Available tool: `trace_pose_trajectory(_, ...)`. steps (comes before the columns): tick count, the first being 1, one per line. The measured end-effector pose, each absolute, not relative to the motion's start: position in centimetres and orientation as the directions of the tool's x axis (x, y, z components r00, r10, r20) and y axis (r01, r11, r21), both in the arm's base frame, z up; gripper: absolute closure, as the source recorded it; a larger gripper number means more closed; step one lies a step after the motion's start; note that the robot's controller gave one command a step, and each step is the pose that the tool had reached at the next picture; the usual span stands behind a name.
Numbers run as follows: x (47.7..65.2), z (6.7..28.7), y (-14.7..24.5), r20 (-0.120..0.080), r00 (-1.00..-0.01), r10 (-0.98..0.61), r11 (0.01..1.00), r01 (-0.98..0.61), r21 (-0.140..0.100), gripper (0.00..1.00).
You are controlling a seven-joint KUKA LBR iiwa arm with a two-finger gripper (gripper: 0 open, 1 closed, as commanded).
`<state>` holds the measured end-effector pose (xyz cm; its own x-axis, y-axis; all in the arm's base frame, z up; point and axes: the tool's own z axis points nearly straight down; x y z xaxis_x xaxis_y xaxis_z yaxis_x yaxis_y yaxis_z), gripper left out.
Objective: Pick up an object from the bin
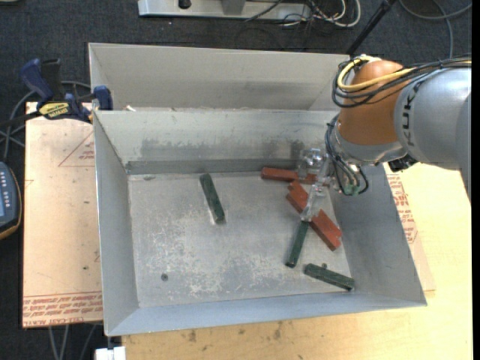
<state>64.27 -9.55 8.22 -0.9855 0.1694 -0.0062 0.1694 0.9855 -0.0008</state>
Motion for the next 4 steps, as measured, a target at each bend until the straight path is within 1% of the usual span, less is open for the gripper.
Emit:
trace_pose_trajectory(1, 61.2, 7.2, -7.9, -0.005, -0.804, 0.594, 0.804, 0.594, 0.004, 0.00)
trace_pose_trajectory(2, 60.8, 14.1, -8.8, -0.008, -0.965, 0.260, 0.966, 0.260, 0.001, 0.00)
trace_pose_trajectory(3, 58.6, 6.8, -8.7, 0.003, -0.940, 0.341, 0.940, 0.341, 0.002, 0.00)
trace_pose_trajectory(4, 59.4, 8.0, -9.0, -0.022, -0.939, 0.342, 0.940, 0.342, 0.005, 1.00)
